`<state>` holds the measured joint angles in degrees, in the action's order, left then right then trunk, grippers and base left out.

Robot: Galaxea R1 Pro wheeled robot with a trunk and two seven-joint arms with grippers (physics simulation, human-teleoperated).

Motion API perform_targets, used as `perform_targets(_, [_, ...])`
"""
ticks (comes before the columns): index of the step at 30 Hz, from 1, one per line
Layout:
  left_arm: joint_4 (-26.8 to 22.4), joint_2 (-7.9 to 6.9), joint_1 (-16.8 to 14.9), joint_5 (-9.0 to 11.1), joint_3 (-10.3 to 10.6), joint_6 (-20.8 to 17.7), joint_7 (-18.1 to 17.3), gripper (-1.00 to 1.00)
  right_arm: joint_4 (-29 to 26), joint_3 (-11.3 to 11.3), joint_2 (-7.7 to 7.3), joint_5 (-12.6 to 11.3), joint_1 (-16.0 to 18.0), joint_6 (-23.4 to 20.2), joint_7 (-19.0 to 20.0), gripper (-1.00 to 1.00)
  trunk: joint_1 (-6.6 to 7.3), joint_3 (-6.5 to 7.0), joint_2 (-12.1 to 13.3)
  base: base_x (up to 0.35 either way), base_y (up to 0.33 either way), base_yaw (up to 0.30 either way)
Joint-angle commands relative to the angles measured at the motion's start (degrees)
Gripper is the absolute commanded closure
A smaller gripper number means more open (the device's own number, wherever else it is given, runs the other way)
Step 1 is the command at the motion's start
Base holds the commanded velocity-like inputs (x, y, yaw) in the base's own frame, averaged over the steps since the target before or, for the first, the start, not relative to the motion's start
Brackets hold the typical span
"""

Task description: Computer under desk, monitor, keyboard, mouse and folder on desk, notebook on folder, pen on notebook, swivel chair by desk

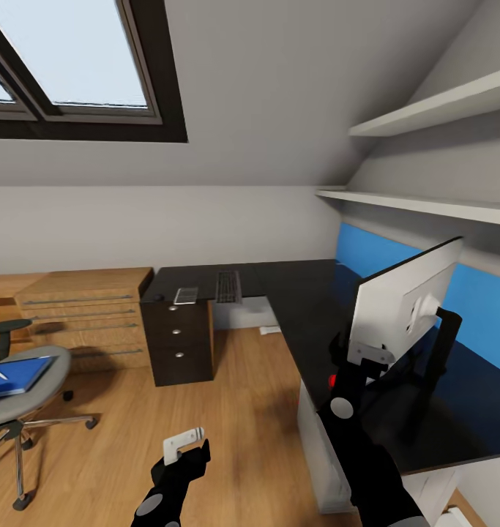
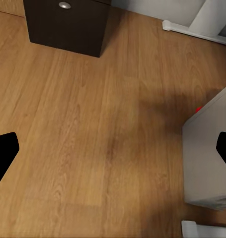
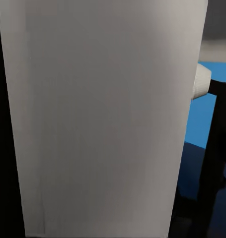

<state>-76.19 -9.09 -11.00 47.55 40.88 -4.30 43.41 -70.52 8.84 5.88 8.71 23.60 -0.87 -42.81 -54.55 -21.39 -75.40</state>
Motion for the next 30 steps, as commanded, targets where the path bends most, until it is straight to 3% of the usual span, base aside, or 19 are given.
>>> perform_targets(1, [-0.1, -0.05, -0.07, 0.1, 0.15, -0.27, 0.4, -1.0, 0.03, 0.04, 0.0, 0.26, 0.05, -0.09, -0.25, -1.0, 0.0, -0.07, -0.04, 0.0, -0.244, 0.0])
perform_targets(17, [-0.1, -0.05, -0.07, 0.09, 0.15, -0.27, 0.45, -1.0, 0.03, 0.04, 0.0, 0.26, 0.05, -0.09, -0.25, -1.0, 0.0, -0.07, -0.04, 0.0, -0.278, 0.0])
perform_targets(30, [-0.1, 0.02, -0.07, 0.17, 0.16, -0.27, 0.45, -1.0, 0.03, 0.12, 0.06, 0.26, 0.05, -0.09, -0.25, -1.0, 0.0, -0.07, -0.04, -0.118, -0.044, 0.0])
